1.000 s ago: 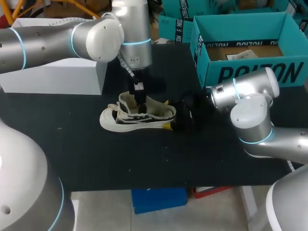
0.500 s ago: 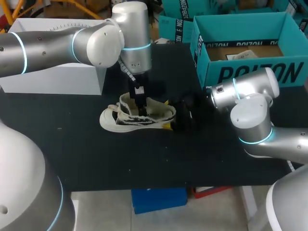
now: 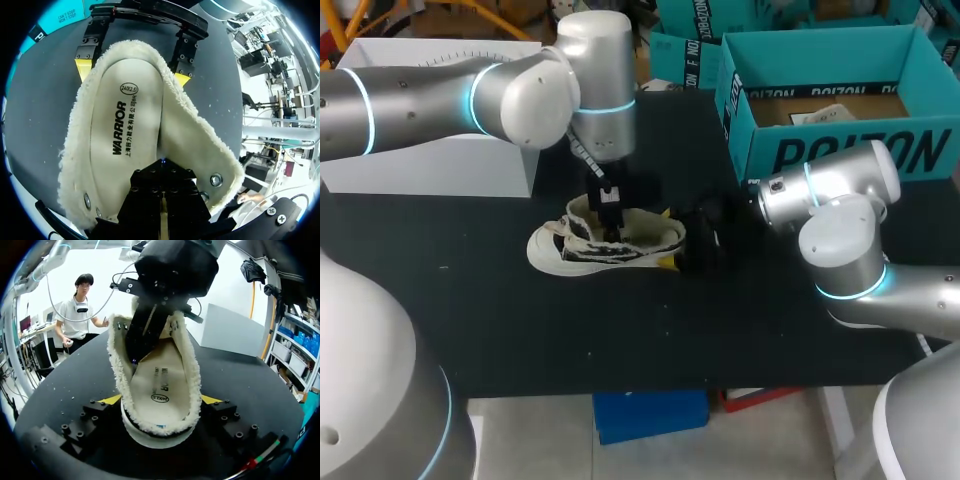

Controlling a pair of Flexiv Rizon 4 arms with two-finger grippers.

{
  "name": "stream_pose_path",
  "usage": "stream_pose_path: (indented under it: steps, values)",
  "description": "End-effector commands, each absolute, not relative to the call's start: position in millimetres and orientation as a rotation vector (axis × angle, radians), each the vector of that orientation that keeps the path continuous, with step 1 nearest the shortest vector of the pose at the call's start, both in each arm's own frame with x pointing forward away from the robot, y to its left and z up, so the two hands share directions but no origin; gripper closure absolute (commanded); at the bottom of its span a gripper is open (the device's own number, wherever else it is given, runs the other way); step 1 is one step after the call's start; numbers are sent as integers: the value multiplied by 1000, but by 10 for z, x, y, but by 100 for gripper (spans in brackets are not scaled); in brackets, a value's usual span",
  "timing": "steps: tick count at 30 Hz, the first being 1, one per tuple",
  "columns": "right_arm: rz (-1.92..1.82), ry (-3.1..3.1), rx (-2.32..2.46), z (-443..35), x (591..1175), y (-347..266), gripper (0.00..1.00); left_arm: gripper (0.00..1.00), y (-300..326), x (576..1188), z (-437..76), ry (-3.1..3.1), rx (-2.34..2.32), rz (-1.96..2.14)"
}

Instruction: Take the shoe out of the shoebox, open the shoe tongue, remove and reinsert the insole, then place the shoe into the shoebox

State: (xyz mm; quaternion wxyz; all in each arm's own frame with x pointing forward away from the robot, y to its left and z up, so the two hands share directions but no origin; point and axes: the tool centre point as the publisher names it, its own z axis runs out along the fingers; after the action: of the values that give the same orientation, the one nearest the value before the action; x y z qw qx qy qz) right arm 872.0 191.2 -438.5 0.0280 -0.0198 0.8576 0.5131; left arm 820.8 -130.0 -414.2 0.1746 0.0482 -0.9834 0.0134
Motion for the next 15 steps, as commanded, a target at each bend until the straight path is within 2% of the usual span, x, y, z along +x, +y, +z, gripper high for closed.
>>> stream_pose_path:
  steps: [1,15]
  values:
    - [1584,2649,-58,-4402,8746,1904,100,100,-1328,8186,-4257,-2791,141,39]
    - [1584,2649,-58,-4402,8746,1904,100,100,-1261,8293,-4368,-2792,208,50]
